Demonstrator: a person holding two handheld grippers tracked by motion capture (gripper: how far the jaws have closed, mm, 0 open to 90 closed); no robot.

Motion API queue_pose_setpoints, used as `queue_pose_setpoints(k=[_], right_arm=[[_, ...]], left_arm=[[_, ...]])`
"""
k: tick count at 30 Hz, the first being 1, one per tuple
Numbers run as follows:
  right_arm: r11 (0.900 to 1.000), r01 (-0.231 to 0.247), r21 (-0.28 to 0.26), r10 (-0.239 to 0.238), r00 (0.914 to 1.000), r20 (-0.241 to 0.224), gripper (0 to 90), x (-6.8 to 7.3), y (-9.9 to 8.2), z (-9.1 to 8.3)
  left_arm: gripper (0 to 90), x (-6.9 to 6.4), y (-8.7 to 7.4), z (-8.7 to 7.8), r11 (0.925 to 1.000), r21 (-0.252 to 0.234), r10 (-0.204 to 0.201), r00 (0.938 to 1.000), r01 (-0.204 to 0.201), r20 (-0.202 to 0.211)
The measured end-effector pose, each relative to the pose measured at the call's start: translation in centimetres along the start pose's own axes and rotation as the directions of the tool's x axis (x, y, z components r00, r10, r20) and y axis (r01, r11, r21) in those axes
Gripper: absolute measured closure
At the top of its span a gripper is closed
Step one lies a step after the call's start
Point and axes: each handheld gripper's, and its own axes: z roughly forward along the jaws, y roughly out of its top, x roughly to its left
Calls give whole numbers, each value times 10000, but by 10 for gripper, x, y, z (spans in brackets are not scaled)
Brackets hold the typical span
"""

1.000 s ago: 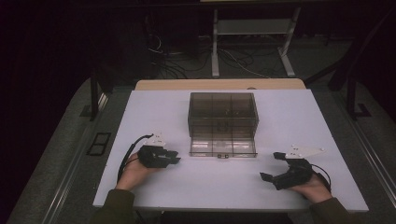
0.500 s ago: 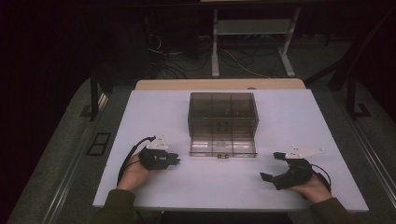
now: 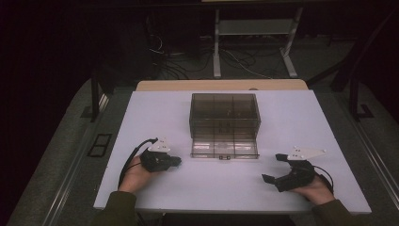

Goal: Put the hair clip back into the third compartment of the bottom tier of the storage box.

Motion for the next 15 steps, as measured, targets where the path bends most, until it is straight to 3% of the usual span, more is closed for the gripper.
queue_pose_setpoints(k=[15], right_arm=[[10000, 15, 6, -15, 10000, -1, 1, 1, 0, -1]], left_arm=[[886, 0, 1, -1, 9996, -15, -284, 9996, 284, 28]])
